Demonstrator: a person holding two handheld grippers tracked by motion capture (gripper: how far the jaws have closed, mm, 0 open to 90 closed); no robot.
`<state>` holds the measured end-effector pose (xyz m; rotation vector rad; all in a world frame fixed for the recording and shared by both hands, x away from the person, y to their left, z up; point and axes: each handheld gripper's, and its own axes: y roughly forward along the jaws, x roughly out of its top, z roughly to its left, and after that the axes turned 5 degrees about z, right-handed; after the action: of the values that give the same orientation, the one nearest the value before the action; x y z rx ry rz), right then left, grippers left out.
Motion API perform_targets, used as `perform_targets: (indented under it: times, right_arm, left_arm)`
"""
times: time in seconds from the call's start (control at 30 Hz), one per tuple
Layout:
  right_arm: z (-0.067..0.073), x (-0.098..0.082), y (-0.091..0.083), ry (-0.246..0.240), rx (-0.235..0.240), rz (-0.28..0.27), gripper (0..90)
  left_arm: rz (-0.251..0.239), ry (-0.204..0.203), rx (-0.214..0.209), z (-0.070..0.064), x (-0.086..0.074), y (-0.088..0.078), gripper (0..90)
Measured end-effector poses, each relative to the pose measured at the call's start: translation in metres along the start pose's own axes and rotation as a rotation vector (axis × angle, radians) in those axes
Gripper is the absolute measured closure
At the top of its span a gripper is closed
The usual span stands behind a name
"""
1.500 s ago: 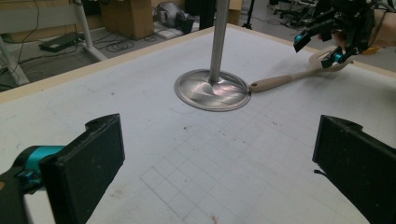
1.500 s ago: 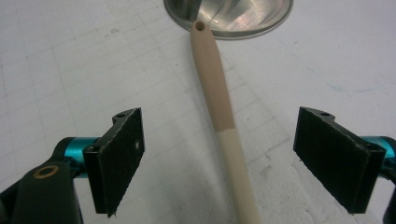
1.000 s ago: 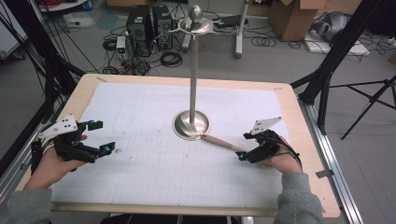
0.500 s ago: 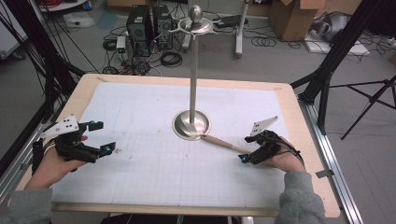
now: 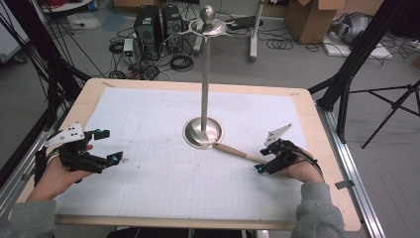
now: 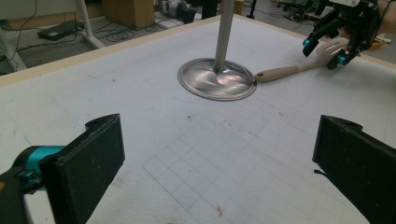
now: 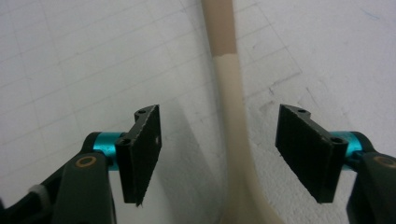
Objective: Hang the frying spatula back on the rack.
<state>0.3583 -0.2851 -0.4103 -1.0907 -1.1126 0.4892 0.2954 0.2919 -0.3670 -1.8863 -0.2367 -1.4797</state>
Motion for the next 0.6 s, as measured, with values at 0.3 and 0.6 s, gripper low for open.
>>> perform_targets:
  times: [0.3,0.6]
  right_arm:
    - [-0.0041,-0.0018,-0.0001,0.026,-0.02,0.006,41.5]
    - [-0.0051,-0.0032,0.0029,-0.002,0.0,0.027,48.3]
  left_arm:
    - [0.004,-0.003,0.007,0.0008,-0.0019,-0.0012,2.6]
    - [0.008,-0.005,0.007,0.0008,-0.0028,-0.0013,2.6]
